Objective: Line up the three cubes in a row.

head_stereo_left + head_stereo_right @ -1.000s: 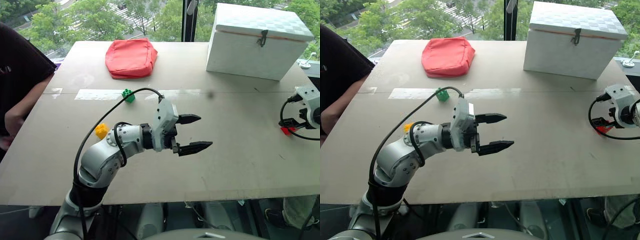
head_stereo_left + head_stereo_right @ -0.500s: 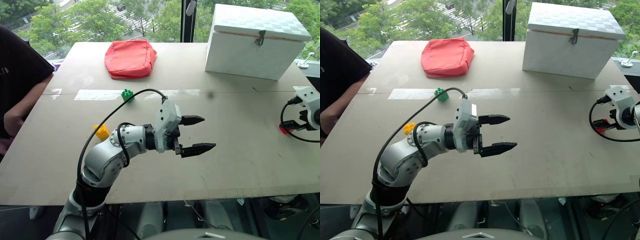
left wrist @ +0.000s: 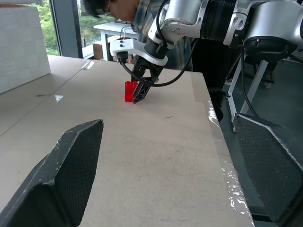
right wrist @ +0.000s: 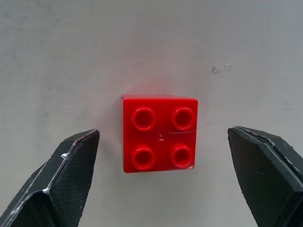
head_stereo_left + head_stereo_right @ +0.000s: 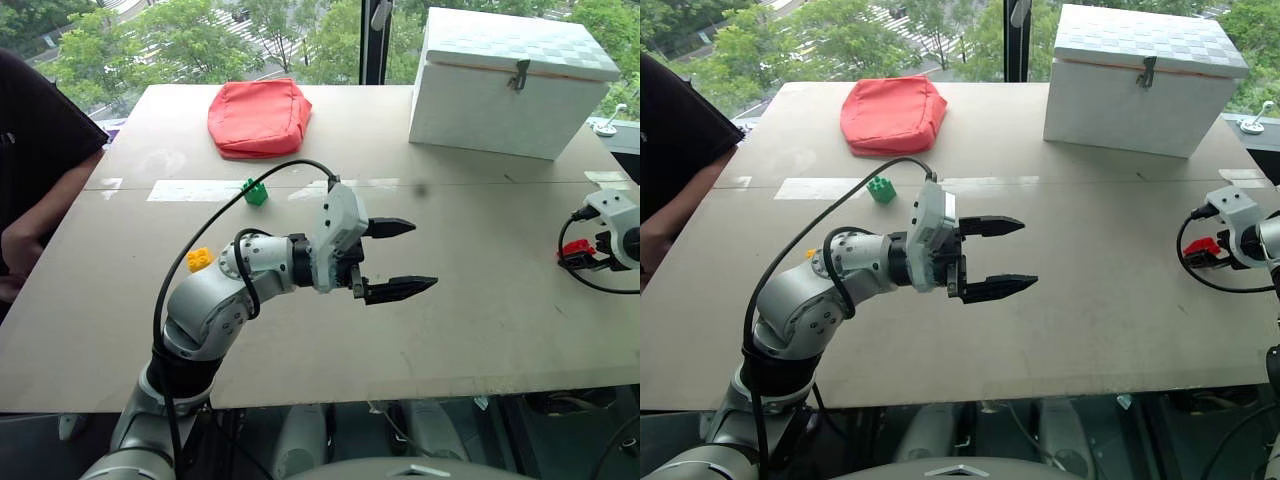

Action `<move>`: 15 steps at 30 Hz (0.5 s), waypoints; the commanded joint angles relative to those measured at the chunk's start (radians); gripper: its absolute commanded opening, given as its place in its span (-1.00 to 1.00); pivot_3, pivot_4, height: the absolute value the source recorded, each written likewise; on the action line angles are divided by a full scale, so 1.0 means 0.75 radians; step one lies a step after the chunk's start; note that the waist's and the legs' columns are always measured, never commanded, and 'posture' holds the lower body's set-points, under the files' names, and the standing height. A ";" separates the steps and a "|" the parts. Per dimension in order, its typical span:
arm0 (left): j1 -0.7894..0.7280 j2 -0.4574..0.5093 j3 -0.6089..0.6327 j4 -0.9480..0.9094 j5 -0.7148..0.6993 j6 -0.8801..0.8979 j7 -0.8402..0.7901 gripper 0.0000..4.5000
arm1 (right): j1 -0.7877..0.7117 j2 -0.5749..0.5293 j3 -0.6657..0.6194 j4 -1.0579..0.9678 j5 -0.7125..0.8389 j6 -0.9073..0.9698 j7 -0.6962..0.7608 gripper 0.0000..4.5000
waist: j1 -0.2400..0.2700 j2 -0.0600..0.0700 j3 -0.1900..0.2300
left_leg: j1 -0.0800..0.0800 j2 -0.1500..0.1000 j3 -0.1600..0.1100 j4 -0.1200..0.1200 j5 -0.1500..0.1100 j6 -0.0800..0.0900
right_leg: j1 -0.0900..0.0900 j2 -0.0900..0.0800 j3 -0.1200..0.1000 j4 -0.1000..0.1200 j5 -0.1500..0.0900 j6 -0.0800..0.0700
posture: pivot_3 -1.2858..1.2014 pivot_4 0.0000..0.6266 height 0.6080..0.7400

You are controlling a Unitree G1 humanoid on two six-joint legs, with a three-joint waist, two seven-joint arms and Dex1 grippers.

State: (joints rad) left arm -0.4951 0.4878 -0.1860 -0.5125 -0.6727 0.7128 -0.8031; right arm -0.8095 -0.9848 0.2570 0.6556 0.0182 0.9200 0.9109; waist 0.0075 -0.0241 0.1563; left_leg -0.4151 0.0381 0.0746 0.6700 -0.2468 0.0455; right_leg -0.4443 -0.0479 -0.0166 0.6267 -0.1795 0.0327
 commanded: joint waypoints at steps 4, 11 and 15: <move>0.025 0.010 0.040 -0.039 -0.021 -0.019 -0.012 0.99 | -0.078 0.015 -0.039 0.080 -0.042 -0.044 -0.004 1.00 | 0.001 0.000 0.000 | 0.000 0.000 0.000 0.000 0.000 0.000 | 0.000 0.000 0.000 0.000 0.000 0.000 | 0.03 -0.52 1.00; 0.081 0.026 0.049 -0.038 0.000 -0.053 -0.033 1.00 | -0.082 0.021 -0.036 0.098 -0.060 -0.062 0.023 -0.23 | 0.003 0.000 0.000 | 0.000 0.000 0.001 0.000 0.000 0.000 | 0.000 0.000 0.001 0.000 0.000 0.000 | 0.03 -0.52 1.00; 0.156 0.054 0.063 -0.047 0.015 -0.094 -0.049 1.00 | -0.044 -0.015 -0.033 -0.036 -0.047 -0.088 0.102 -0.40 | -0.001 0.001 0.000 | 0.000 0.000 0.001 0.000 0.000 0.000 | 0.000 0.000 0.001 0.000 0.000 0.000 | 0.03 -0.52 1.00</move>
State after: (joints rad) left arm -0.3837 0.5207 -0.1649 -0.5131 -0.6649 0.6696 -0.8297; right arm -0.8393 -0.9618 0.2555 0.6869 -0.0165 0.8670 0.9615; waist 0.0071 -0.0237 0.1563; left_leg -0.4149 0.0381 0.0751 0.6701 -0.2468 0.0455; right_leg -0.4444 -0.0479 -0.0158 0.6267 -0.1794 0.0326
